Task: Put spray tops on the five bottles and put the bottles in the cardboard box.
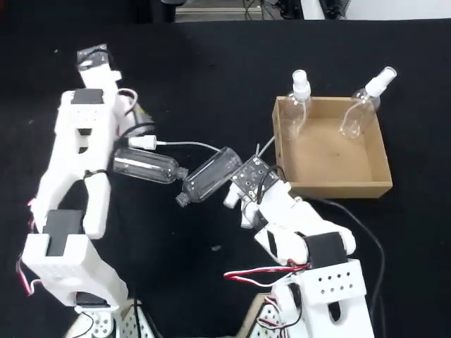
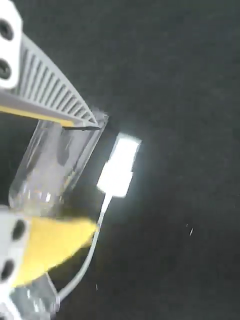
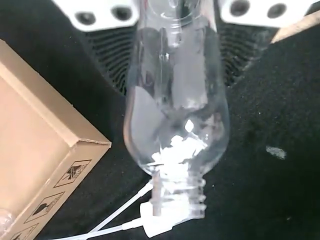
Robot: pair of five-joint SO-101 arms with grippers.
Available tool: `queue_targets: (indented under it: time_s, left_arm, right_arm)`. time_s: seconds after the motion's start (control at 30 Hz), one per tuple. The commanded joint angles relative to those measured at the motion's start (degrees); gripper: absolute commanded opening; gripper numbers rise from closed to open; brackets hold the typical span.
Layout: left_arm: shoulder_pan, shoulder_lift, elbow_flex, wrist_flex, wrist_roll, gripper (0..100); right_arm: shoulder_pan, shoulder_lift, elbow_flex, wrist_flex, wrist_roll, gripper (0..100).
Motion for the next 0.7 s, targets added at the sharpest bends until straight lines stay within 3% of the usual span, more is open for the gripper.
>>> queue_targets:
  time_s: [0.0, 0.2, 0.67]
  left_arm:
    - [2.51, 1.14, -2.15, 0.26, 11.34, 30]
    - [4.62, 8.70, -2.24, 0.53, 20.31, 30]
    - [2.86, 10.81, -7.34, -0.88, 30.24, 30]
  right_arm:
    - [0.53, -0.84, -0.13, -1.32, -0.53, 1.1]
    - [0.53, -0.84, -0.04, -1.32, -0.53, 1.1]
    - [0.53, -0.84, -0.04, -1.32, -0.53, 1.1]
